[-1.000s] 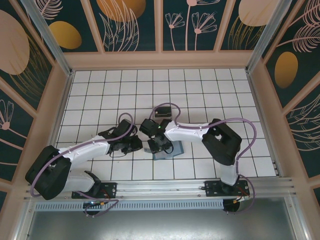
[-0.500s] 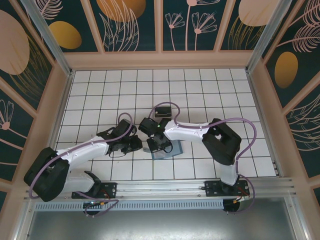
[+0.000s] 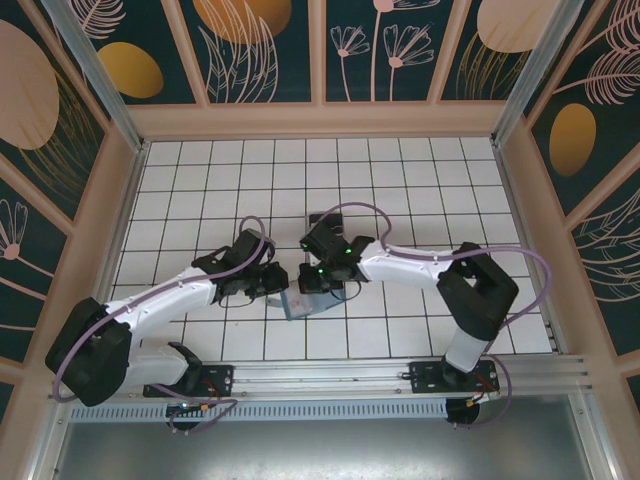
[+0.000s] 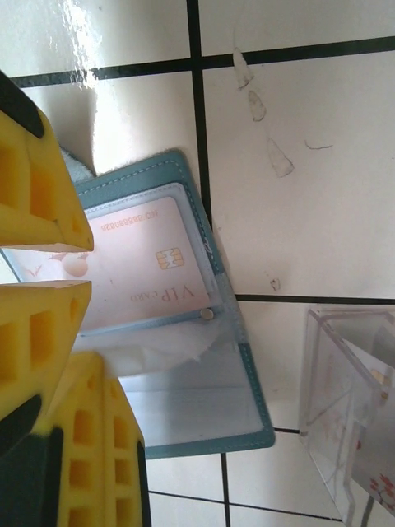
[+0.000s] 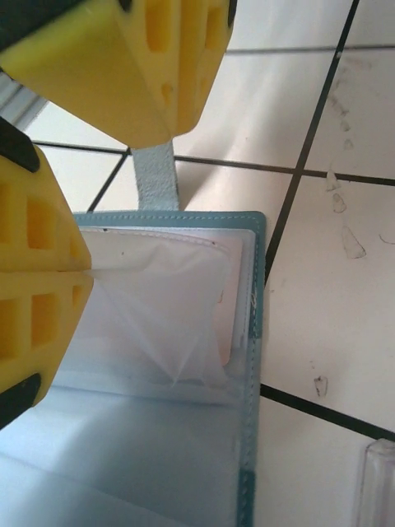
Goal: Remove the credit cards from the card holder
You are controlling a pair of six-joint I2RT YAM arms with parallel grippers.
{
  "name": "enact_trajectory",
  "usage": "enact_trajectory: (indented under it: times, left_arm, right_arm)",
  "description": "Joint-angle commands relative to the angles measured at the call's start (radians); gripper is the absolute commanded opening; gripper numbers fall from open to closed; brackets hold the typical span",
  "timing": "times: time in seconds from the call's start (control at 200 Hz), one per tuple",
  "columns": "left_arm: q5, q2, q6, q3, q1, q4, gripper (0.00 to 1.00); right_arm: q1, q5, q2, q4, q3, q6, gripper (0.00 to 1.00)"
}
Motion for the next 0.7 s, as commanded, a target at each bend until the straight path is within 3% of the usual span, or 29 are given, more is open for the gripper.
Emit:
enact_trajectory:
  times: [0.0,0.195,0.555,0.696]
  left_arm:
    - [0.032,0.022,-0.001,0.000,0.007,0.012,0.17]
    - [0.087,0.081,-0.022,-0.005,-0.006,0.080,0.17]
    - [0.116,0.207,-0.077,0.025,-0.073,0.169,0.16]
    - [0.150,0.235,-0.102,0.038,-0.088,0.219,0.16]
  right_arm:
    - [-0.032,-0.122,-0.057,0.198,-0.098,0.057,0.00]
    - [-0.086,-0.246,-0.082,0.387,-0.225,0.083,0.00]
    - [-0.138,-0.310,-0.121,0.475,-0.317,0.104,0.00]
    - [-0.158,-0.314,-0.139,0.469,-0.336,0.102,0.09]
